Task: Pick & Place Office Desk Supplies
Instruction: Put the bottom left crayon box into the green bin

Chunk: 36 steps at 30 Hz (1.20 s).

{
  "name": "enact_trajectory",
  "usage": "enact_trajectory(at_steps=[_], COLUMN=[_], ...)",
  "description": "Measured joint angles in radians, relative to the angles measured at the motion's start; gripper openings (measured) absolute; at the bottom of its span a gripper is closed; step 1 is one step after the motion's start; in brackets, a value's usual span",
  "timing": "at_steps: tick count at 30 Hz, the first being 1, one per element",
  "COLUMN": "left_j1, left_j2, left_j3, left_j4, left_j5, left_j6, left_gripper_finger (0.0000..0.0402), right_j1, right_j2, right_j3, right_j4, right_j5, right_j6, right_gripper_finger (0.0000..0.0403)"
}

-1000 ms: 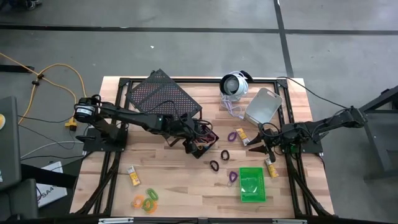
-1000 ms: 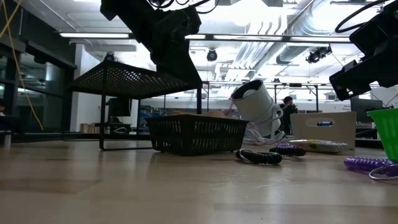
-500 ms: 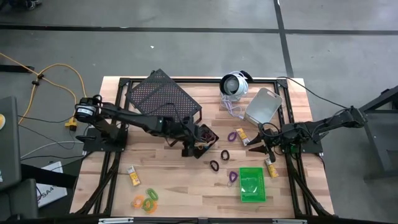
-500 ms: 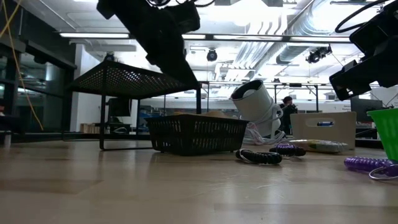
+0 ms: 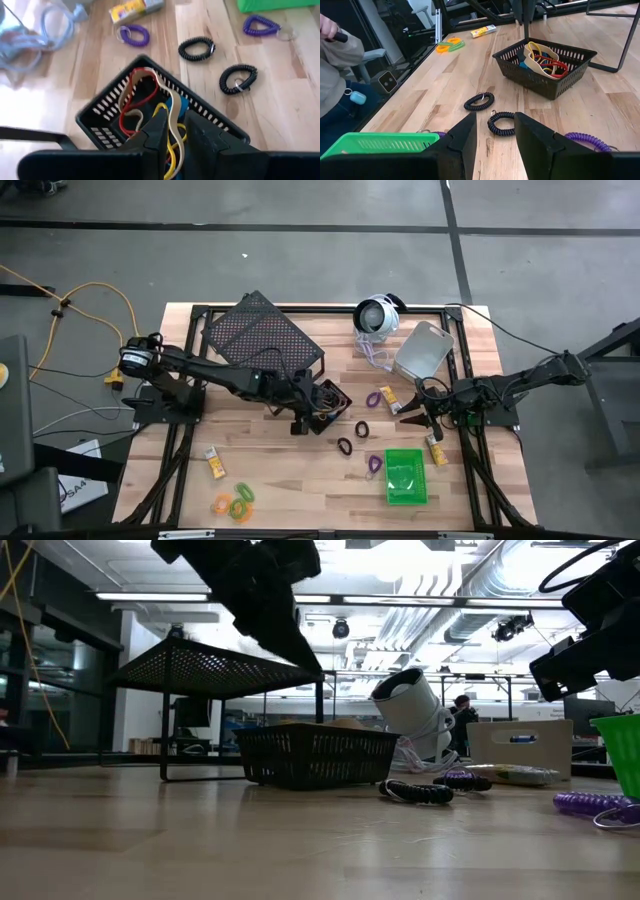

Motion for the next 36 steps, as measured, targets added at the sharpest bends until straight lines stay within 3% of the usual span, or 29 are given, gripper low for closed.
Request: enact_trajectory(at_steps=[12,16,20,36], left_j1=[-0.049,-0.108,-0.159,-0.195], left_j2=[-0.135,-0.172,-0.18,-0.181], left_j3=[0.002,0.003,0.003,0.003], left_j4=[-0.052,-0.096,-0.119,-0.173], left_j5=[-0.006,-0.07,-0.13,-0.128], left_j6=[0.051,0.051,0.049,-0.032], left_gripper_finger=[0.0062,0.0062,0.0062,0.0062], right_j1=[0.0,0.0,0.0,0.0], right_j2=[0.0,0.0,0.0,0.0], right_j3=[0.0,0.0,0.0,0.0], right_j4=[0.0,0.0,0.0,0.0], right_j5=[0.0,0.0,0.0,0.0], right_j6=[0.0,0.0,0.0,0.0], right_gripper_finger=[0.012,0.012,0.012,0.012])
